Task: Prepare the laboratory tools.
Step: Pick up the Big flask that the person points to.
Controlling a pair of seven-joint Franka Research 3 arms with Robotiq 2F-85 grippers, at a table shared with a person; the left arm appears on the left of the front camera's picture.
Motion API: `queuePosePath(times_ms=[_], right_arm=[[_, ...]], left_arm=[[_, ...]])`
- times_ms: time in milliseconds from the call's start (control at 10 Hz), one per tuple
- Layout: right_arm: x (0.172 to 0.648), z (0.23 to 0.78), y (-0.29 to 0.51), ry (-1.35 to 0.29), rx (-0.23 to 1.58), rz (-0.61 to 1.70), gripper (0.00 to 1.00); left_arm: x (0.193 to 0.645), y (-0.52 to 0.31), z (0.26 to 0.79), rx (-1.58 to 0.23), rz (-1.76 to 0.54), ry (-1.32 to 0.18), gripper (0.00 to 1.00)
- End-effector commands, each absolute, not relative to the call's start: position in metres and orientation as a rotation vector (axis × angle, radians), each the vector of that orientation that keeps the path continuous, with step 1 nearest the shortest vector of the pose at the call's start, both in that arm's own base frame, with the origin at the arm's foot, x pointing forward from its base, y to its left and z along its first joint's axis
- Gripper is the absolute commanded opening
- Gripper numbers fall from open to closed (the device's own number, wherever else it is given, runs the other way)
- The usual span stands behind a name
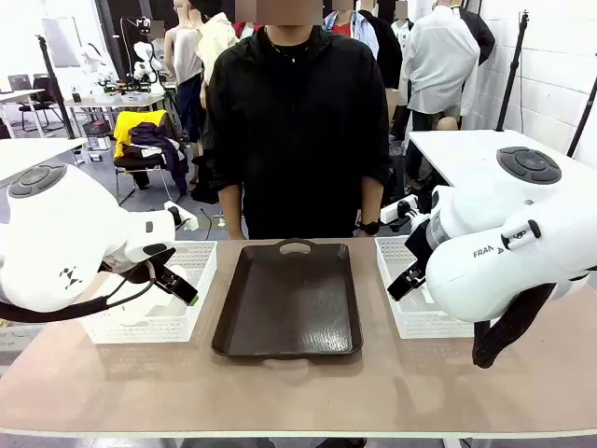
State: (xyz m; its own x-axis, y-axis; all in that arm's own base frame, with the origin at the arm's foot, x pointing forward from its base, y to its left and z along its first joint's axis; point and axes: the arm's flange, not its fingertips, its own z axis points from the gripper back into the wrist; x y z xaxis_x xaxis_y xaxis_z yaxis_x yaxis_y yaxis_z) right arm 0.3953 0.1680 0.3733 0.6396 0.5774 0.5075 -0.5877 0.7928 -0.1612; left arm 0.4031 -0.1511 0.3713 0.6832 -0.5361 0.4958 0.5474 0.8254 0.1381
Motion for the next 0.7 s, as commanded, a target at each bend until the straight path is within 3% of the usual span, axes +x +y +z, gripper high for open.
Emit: queuePosePath(times_ms=[0,600], right_arm=[[0.3953,0.3733,0.168,-0.572,0.019,0.665,1.0],[0.3953,0.3733,0.168,-0.572,0.019,0.665,1.0]], left_arm=[[0.403,-0.1511,0.3714,-0.022,-0.607,-0.549,1.0],[0.403,-0.1511,0.3714,-0.022,-0.607,-0.549,1.0]])
